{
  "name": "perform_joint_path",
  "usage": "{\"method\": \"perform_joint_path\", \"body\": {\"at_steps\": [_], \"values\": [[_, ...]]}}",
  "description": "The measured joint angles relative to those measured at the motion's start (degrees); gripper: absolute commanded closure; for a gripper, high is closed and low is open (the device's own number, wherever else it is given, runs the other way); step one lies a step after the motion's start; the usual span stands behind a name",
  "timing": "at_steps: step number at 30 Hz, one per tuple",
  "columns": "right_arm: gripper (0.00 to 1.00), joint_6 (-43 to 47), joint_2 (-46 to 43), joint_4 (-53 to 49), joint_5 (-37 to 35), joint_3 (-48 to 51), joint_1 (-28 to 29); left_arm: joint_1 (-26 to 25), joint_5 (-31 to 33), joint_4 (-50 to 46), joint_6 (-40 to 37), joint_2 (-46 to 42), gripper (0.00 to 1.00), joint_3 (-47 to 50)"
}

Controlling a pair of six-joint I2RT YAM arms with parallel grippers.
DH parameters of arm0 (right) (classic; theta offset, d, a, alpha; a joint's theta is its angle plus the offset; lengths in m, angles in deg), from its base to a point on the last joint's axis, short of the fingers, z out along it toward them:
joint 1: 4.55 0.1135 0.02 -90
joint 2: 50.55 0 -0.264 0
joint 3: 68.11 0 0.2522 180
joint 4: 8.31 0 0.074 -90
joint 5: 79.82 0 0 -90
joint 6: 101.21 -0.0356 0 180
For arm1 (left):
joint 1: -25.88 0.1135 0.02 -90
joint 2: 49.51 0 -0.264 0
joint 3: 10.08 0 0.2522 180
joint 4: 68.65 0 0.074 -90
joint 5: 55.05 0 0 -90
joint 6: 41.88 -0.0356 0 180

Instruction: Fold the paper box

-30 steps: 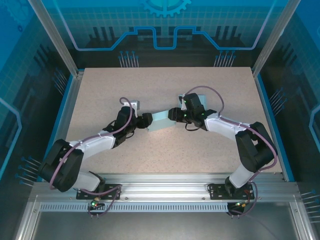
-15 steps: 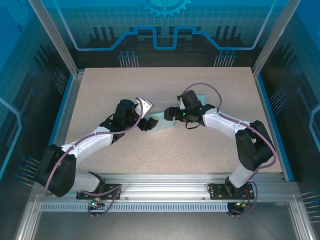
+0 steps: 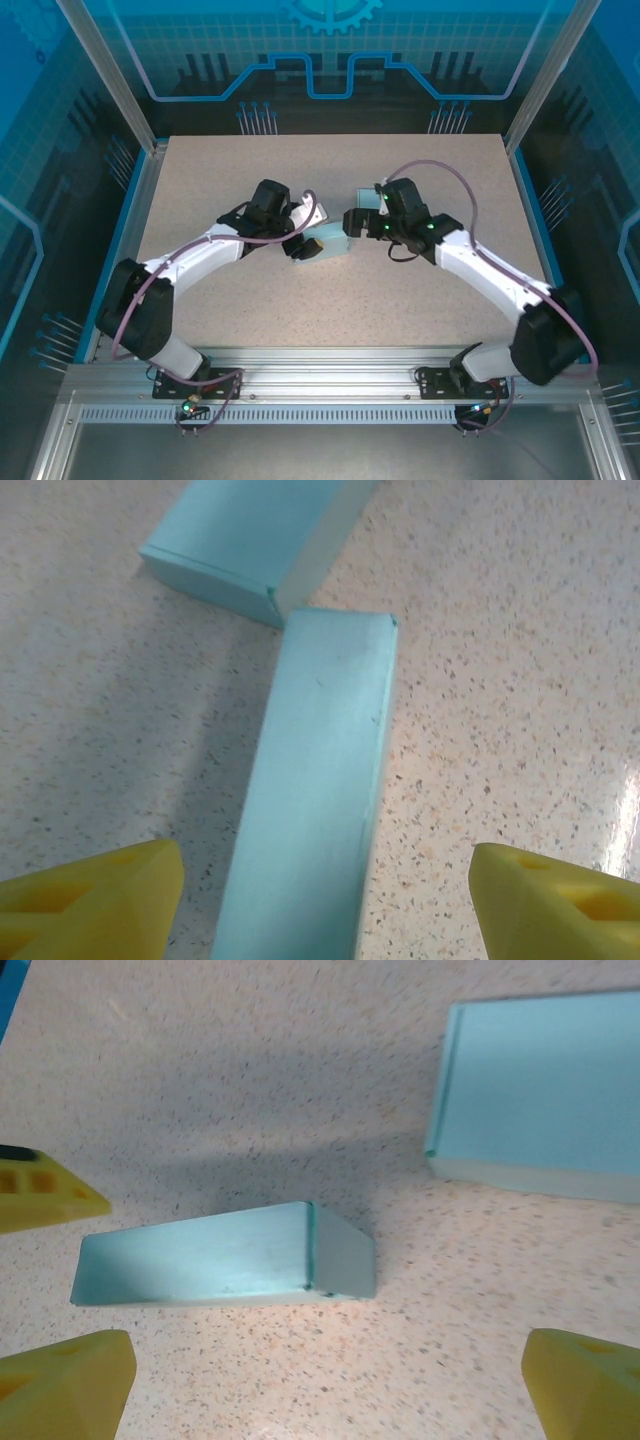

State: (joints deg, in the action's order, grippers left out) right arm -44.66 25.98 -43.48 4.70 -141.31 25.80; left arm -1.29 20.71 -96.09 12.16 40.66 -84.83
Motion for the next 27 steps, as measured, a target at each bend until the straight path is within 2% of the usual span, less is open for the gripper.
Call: {"method": "perform_joint_path", "body": {"at_steps": [3, 8, 14, 18, 20, 23, 27], "values": [[0.00, -0.2, -5.6, -2.4, -4.2, 2.7, 0.0, -0.9, 1.7, -2.5, -1.2, 3.3, 0.28, -2.0], [0.00, -2.3, -10.6, -11.6, -14.8, 3.6, 1.4, -2.3, 6.5, -3.3, -2.7, 6.5, 0.45, -5.3], [0.00, -4.9, -16.4, -20.6, -25.0, 5.4, 2.8, -3.7, 12.2, -4.0, -3.8, 8.7, 0.47, -6.2], [0.00, -5.5, -22.0, -22.3, -28.3, 8.8, 3.7, -4.3, 15.1, -4.0, -4.8, 8.9, 0.60, -6.8], [0.00, -5.6, -25.1, -22.3, -29.1, 10.9, 3.8, -4.4, 16.8, -3.9, -5.0, 8.9, 0.63, -6.8], [0.00, -6.1, -28.9, -22.8, -30.3, 13.0, 3.8, -4.9, 20.9, -2.5, -5.4, 8.9, 0.63, -6.7], [0.00, -8.4, -31.2, -25.2, -33.2, 13.4, 3.8, -5.6, 28.9, 6.3, -9.0, 9.0, 0.63, -3.4]]}}
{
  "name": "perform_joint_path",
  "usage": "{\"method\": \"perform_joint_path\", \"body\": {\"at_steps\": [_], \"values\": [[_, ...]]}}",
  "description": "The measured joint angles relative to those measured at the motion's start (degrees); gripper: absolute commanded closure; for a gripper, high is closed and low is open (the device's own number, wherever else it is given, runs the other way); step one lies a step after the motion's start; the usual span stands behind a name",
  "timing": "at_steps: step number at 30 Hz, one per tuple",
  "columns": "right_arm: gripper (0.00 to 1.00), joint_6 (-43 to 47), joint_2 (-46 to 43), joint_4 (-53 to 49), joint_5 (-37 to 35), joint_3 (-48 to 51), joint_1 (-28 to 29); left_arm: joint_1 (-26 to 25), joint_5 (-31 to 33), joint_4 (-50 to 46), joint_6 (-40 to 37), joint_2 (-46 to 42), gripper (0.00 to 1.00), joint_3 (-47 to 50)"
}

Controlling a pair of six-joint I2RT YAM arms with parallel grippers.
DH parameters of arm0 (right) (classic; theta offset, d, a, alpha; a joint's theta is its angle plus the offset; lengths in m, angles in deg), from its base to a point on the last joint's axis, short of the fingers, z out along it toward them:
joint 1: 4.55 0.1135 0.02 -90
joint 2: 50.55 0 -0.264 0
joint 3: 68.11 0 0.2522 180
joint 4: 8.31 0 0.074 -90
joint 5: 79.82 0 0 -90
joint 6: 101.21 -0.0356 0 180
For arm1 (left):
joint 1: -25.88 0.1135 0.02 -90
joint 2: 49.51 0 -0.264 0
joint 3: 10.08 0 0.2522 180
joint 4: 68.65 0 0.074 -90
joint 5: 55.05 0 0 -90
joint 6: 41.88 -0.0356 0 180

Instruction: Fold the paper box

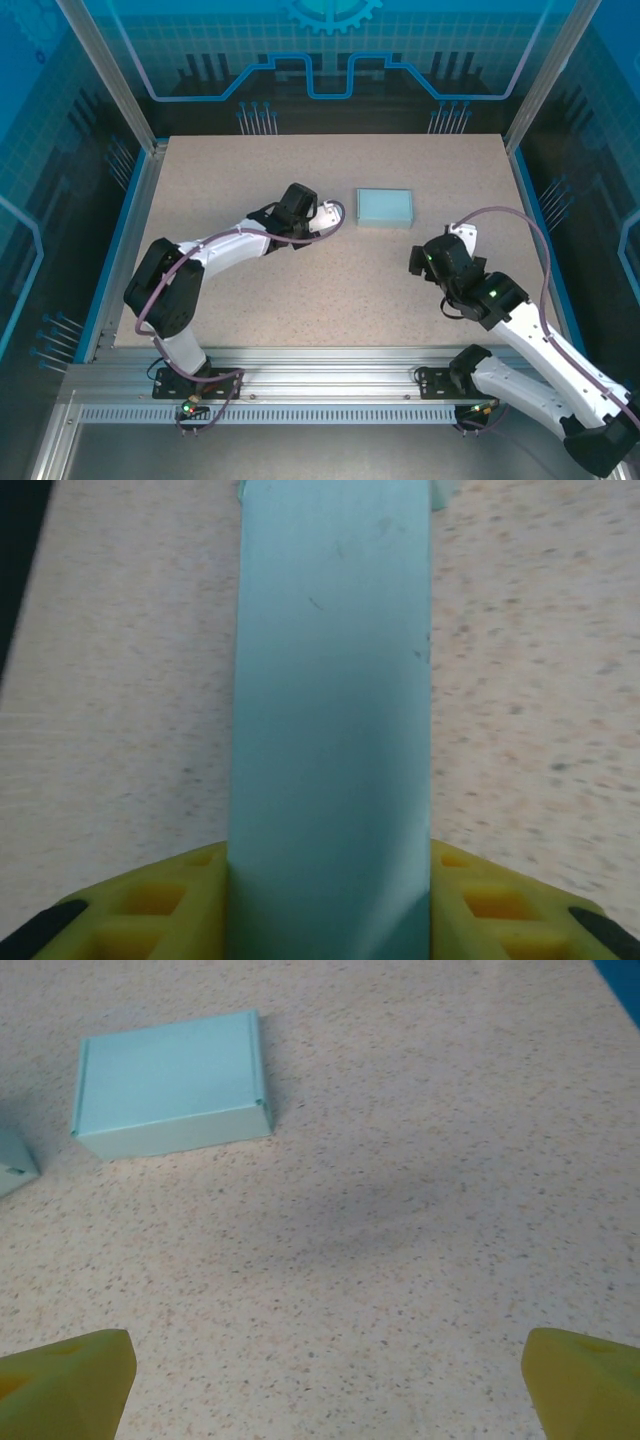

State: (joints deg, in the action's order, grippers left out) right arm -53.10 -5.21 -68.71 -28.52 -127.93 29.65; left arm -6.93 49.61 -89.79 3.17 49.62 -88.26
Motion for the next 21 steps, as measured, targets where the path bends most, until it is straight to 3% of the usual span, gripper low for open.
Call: {"method": "perform_joint_path", "body": {"at_steps": [6, 15, 17, 19, 21], "values": [[0.00, -2.3, 0.6, -4.9, -3.1, 0.0, 0.2, -0.1, 4.2, 18.2, -9.8, 1.5, 0.61, 8.0], [0.00, -2.8, -2.3, -5.4, -3.5, 0.0, 1.1, 0.6, 4.8, 47.7, -28.0, 14.3, 0.58, 9.9], [0.00, -2.9, -3.7, -5.3, -3.5, 0.0, 1.1, 1.0, 4.1, 51.4, -30.5, 16.0, 0.52, 9.9], [0.00, -2.9, -4.8, -5.3, -3.5, 0.0, 1.1, 1.4, 3.3, 53.3, -32.2, 17.0, 0.29, 10.3], [0.00, -2.9, -5.6, -5.3, -3.5, 0.0, 1.1, 1.7, 2.4, 53.9, -33.5, 17.4, 0.27, 11.1]]}}
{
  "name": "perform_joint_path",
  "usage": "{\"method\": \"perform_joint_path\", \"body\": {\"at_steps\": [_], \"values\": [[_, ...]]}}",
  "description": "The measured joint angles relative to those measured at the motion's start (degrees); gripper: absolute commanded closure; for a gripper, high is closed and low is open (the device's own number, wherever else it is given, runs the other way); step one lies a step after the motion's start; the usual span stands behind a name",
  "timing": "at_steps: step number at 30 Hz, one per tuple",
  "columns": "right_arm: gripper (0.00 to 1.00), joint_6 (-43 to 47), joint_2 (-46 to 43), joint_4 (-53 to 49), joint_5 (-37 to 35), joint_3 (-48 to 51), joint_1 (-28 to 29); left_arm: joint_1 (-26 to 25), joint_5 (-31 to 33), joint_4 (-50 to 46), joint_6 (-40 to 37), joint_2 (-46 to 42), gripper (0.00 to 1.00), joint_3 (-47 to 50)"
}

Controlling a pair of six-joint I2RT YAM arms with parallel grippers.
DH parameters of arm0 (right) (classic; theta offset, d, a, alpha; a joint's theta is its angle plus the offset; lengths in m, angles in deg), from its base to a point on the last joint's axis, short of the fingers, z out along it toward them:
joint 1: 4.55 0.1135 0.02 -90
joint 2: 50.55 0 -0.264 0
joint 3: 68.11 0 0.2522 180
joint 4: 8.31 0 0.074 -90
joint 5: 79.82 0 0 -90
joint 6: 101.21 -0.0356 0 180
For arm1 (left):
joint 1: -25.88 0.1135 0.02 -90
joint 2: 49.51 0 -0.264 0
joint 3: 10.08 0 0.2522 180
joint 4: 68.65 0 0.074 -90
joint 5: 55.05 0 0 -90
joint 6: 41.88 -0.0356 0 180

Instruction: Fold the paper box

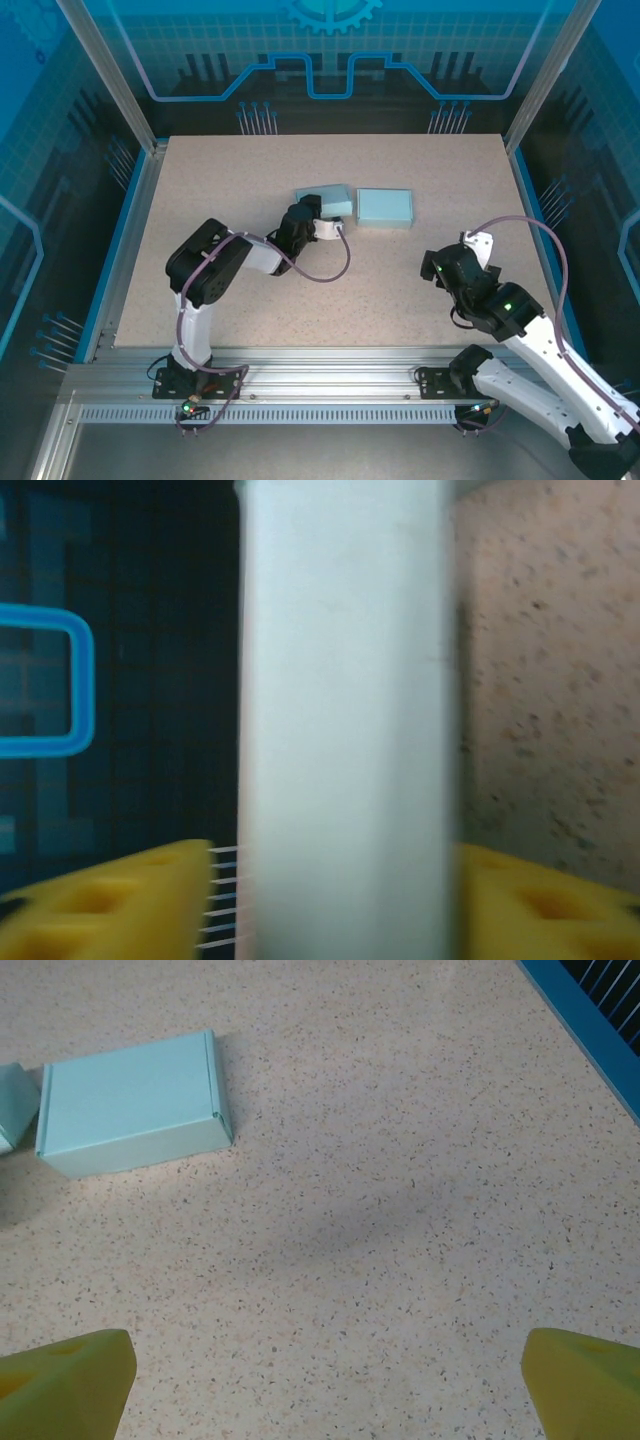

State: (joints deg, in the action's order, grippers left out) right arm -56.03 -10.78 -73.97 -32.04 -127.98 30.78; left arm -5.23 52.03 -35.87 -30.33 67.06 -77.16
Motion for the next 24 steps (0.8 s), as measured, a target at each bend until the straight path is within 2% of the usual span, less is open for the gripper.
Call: {"method": "perform_joint_path", "body": {"at_steps": [1, 3, 6, 12, 16, 24], "values": [[0.00, 0.0, -0.3, 0.1, 0.0, 0.0, 0.0, 0.1, -0.3, 0.0, -0.2, 0.1, 0.26, 0.4], [0.00, 0.0, -0.5, 0.1, 0.1, 0.0, 0.0, 0.3, -0.5, 0.4, -0.9, 0.2, 0.18, 1.2], [0.00, 0.0, -0.3, 0.5, 0.2, 0.0, 0.0, 0.3, -0.3, 2.6, -1.4, -0.1, 0.01, 1.8], [0.00, 0.1, 2.1, 0.5, 0.0, -0.1, 0.0, -0.5, 2.5, 1.5, 0.9, -6.1, 0.01, 8.1], [0.00, 1.3, 3.8, 1.5, 0.0, -0.3, 0.0, -2.3, 5.7, -9.6, 8.6, -16.5, 0.01, 11.9], [0.00, 9.0, 7.3, 10.1, 0.7, -1.1, -0.2, -3.0, 9.4, -26.8, 31.0, -40.3, 0.01, 12.4]]}}
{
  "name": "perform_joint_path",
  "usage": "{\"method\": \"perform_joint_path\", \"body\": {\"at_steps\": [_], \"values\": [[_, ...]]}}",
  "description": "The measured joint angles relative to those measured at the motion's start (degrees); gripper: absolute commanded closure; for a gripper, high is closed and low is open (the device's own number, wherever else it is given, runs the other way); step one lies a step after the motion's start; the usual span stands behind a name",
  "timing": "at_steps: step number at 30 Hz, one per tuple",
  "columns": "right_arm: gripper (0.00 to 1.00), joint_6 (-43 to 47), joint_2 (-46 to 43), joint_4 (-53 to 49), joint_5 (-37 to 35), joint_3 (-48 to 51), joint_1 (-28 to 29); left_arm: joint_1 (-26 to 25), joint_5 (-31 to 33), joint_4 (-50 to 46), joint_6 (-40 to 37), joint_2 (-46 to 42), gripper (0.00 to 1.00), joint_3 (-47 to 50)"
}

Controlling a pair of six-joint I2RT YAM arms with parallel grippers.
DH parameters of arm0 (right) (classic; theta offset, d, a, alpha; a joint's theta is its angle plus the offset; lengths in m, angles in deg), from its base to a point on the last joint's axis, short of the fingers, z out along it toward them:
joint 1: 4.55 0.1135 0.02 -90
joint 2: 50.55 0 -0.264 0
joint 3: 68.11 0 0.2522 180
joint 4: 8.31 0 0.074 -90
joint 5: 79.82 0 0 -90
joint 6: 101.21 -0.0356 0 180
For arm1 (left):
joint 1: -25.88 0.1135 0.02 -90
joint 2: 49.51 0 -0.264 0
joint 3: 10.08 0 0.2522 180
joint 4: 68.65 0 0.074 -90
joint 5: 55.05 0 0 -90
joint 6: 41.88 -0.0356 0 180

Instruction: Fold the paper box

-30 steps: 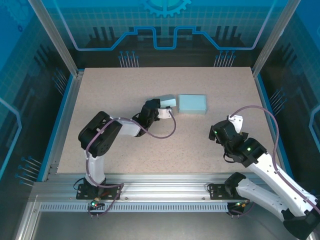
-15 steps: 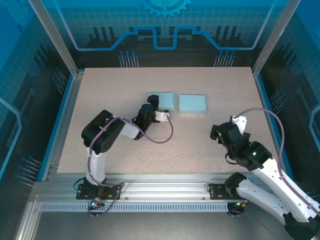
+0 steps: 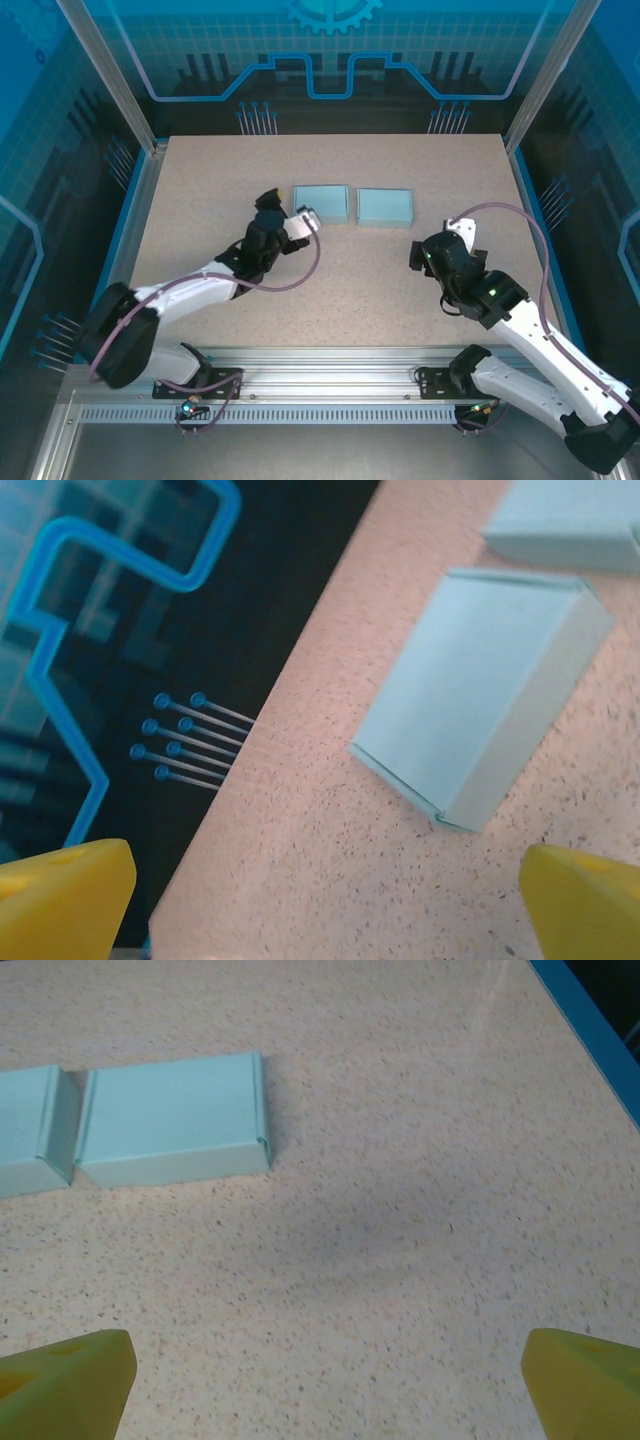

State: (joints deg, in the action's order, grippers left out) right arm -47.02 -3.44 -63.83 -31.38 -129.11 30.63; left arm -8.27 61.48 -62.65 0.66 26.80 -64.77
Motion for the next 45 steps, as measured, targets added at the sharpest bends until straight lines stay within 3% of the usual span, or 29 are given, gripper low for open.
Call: {"method": "perform_joint_path", "body": {"at_steps": [9, 15, 20, 28, 41, 45], "values": [[0.00, 15.5, 7.0, 15.5, 3.1, 3.7, -6.4, 6.4, 5.5, -6.7, 22.7, -12.7, 0.01, 0.6], [0.00, 23.3, 6.7, 30.1, 12.5, 13.6, -15.3, 10.5, 10.7, -6.7, 33.7, -13.5, 0.01, 6.1], [0.00, 25.7, 7.5, 42.3, 21.2, 20.1, -23.6, 14.3, 11.3, -2.4, 40.2, -13.5, 0.01, 14.3], [0.00, 28.8, 17.0, 53.7, 26.9, 20.6, -25.2, 17.7, 8.7, 6.1, 44.6, -10.8, 0.01, 20.0], [0.00, 33.6, 18.7, 67.1, 30.1, 23.1, -25.4, 21.3, 3.5, 28.0, 42.0, 7.0, 0.01, 21.0], [0.00, 34.6, 19.9, 71.3, 30.1, 24.5, -26.3, 23.8, 0.0, 29.6, 41.8, 8.5, 0.01, 21.0]]}}
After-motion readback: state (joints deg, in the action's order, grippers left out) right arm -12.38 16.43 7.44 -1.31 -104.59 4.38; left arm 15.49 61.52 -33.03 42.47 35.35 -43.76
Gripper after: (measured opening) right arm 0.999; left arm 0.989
